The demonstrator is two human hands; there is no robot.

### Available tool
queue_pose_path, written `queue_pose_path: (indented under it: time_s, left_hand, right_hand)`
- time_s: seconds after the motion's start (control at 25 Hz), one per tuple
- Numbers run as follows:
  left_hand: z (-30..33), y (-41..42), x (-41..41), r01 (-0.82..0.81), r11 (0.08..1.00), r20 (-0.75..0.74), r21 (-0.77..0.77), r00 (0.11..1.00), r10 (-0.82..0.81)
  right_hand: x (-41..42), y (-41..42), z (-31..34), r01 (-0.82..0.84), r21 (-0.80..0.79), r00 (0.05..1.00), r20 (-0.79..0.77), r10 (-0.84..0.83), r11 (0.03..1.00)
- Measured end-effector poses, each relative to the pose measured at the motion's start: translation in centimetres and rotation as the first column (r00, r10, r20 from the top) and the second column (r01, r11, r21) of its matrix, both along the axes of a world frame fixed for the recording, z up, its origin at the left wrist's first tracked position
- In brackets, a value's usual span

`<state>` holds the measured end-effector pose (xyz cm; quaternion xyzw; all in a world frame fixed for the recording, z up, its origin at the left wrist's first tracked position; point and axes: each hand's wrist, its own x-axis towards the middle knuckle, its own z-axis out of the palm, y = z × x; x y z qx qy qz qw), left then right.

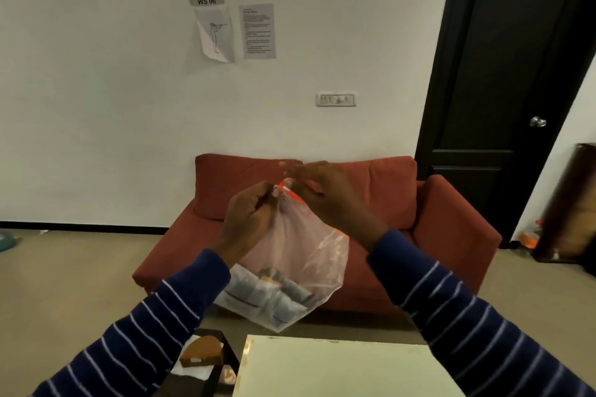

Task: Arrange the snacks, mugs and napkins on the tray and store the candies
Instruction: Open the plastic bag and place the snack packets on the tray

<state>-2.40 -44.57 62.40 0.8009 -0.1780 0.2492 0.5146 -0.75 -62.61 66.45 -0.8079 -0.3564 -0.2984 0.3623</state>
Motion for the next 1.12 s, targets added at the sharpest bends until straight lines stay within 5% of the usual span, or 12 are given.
queue_pose_path:
  time_s: [0.48,0.8,1.12]
  left_hand:
    - [1.1,-0.5,-1.7,-0.031,0.982,0.071,-0.185,0.996,0.045]
    - [2.8,-2.4,-3.0,-0.115,0.985,0.317,-0.13,0.936,0.152]
    - [4.0,-1.9,-2.4,-0.112,0.915,0.091,-0.388,0.983,0.158]
  right_hand:
    - [0.0,1.7,0.6,-0.075,0.228,0.982,-0.151,0.112,0.971]
    - [-0.7,-0.2,1.0,-0.111,0.25,0.986,-0.094,0.139,0.962]
    - [-0.6,-2.9,0.2,-0.04,0.141,0.995,-0.089,0.053,0.989]
